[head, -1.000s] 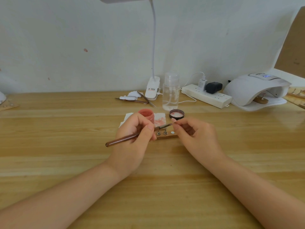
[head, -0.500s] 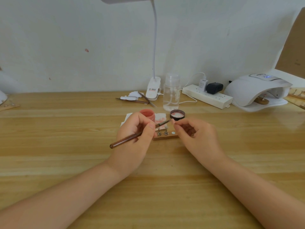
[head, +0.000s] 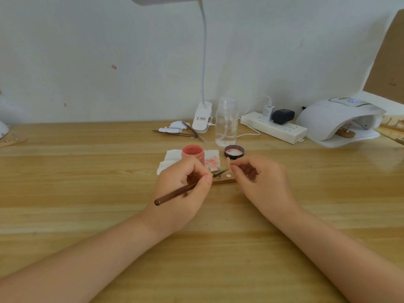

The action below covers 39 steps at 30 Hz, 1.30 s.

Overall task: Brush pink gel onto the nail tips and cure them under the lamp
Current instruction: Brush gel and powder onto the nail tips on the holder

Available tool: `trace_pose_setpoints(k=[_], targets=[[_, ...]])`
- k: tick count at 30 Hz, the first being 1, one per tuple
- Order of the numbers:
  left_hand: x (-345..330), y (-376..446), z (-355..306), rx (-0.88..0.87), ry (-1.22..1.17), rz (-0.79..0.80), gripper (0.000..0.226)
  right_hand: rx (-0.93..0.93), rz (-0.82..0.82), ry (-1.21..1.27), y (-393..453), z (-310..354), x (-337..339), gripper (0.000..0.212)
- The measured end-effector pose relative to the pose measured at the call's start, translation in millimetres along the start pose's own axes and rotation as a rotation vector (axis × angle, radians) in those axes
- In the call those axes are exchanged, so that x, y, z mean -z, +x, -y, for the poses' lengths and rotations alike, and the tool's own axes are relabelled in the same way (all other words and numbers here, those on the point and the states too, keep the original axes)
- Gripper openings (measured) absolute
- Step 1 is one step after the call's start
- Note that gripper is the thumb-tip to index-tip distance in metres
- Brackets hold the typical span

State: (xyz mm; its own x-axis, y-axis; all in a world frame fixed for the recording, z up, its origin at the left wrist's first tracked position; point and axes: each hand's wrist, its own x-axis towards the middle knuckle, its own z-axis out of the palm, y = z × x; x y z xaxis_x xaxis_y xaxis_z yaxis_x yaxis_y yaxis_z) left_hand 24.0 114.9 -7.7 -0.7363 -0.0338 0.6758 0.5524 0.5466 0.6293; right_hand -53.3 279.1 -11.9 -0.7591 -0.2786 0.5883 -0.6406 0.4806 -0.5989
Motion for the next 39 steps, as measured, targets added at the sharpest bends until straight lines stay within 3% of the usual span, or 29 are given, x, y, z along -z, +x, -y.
trace_pose_setpoints(k=[8, 12, 16, 24, 30, 39], targets=[[-3.6, 1.1, -2.2, 0.058, -0.045, -0.082, 0.006, 0.022, -0.007, -0.015, -0.1, 1.3, 0.2, 0.009], [-3.8, 0.9, -1.5, 0.032, -0.008, -0.033, 0.023, 0.03, -0.016, -0.012, 0.0, 1.5, -0.1, 0.009], [-2.7, -0.2, -1.4, -0.02, 0.023, -0.032, 0.007, -0.003, -0.003, 0.012, 0.1, 0.4, -0.6, 0.009], [-4.2, 0.4, -1.3, 0.002, 0.001, -0.059, 0.027, -0.073, -0.014, 0.148, -0.7, -0.6, -3.1, 0.008], [-2.6, -1.3, -1.6, -0.053, -0.03, -0.058, 0.005, -0.102, -0.013, 0.19, -0.9, -0.7, -2.9, 0.007], [-5.5, 0.0, -1.2, 0.023, -0.055, -0.039, 0.016, -0.104, -0.017, 0.201, -1.8, 0.7, -2.7, 0.007]])
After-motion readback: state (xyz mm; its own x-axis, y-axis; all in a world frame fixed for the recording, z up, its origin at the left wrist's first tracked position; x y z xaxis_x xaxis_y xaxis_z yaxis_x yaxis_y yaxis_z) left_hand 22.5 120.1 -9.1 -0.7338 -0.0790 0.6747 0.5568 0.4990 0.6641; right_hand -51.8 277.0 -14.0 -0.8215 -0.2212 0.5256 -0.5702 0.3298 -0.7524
